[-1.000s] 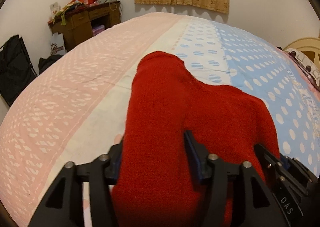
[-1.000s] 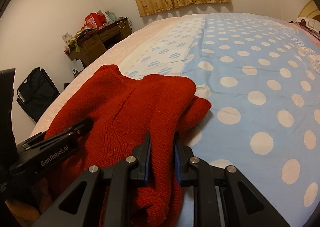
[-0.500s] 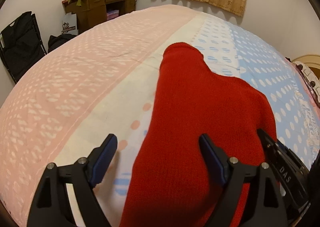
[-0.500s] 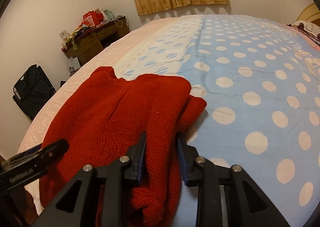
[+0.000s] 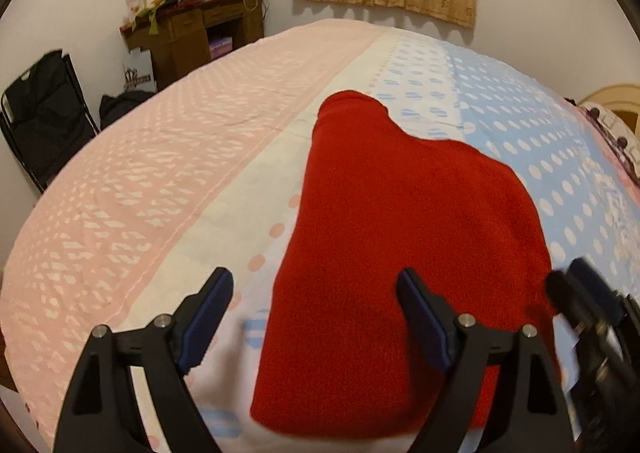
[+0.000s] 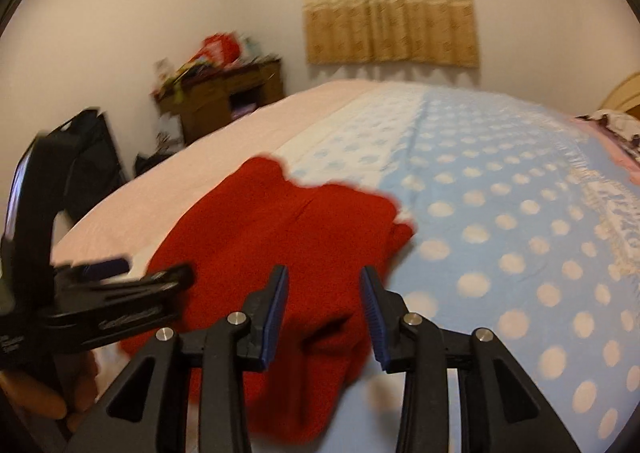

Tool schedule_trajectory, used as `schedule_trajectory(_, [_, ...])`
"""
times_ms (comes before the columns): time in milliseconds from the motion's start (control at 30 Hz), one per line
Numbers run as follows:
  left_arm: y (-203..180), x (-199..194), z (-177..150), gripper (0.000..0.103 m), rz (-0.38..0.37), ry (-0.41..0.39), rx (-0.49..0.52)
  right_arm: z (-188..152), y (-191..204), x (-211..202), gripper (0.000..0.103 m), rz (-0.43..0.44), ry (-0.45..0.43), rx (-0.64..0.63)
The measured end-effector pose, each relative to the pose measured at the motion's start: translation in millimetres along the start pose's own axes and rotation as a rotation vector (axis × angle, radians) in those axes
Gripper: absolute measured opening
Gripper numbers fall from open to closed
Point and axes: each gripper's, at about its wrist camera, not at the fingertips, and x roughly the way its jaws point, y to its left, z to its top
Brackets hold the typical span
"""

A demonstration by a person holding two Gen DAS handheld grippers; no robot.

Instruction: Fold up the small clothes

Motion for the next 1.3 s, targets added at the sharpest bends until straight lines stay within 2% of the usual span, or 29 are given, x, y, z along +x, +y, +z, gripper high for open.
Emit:
schedule_trajectory(167, [0.8,6.2,-11.5,0.092,0.019,0.019,-0.001,-18.7,6.6,19.3,0.038,-0.027,0.099,-0.047])
schedule_trajectory(333, [-0.3,8.0,-18.6,0.097,0.032,0.012,0.018,-28.9,0.4,22.3,0.038,-0.035,0.109,-0.07])
schedule_trajectory(467, [3.6,13.6,-27.1,0.102,0.02,0.039,-0.013,-37.9,1.7,21.5,0.039,-0.046,0.067,-0.107])
schedule_trajectory(533, [7.5,14.2,-29.9,0.102,0.0,0.056,-0.045,-38.4,-0.8,20.9,0.041,-0.043,0.065,-0.093])
schedule_trajectory(633, [6.7,11.0,-34.4,0.102,-0.004,0.069,-0.05,-41.4,-5.1,21.1,0.05,-0.045,0.076,-0.062])
schedule_trajectory(667, [6.1,8.8,-36.4,0.102,-0.001,0.07,-0.043,-42.3,-8.2,21.0,0.055,-0.041,0.087,-0.039])
schedule_trajectory(733, [5.1,3.3,-40.4,0.102,0.004,0.067,-0.031,-44.4,-19.5,18.9,0.058,-0.003,0.114,0.045])
schedule_trajectory(800, [5.7,-3.5,-43.9,0.101,-0.001,0.061,-0.021,-47.3,-29.3,10.2,0.058,0.036,0.124,0.127])
schedule_trajectory(900, [5.4,-16.9,-48.2,0.101,0.005,0.028,0.007,-53.7,-32.5,-10.5,0.058,0.038,0.109,0.189])
schedule_trajectory(1100, [3.8,-54.6,-57.3,0.101,0.011,-0.048,0.088,-54.5,-23.2,-66.7,0.059,0.005,0.021,0.212])
schedule_trajectory(1300, [10.2,-88.3,-61.9,0.101,-0.002,-0.097,0.083,-51.8,-8.9,-115.2,0.064,-0.02,-0.058,0.21])
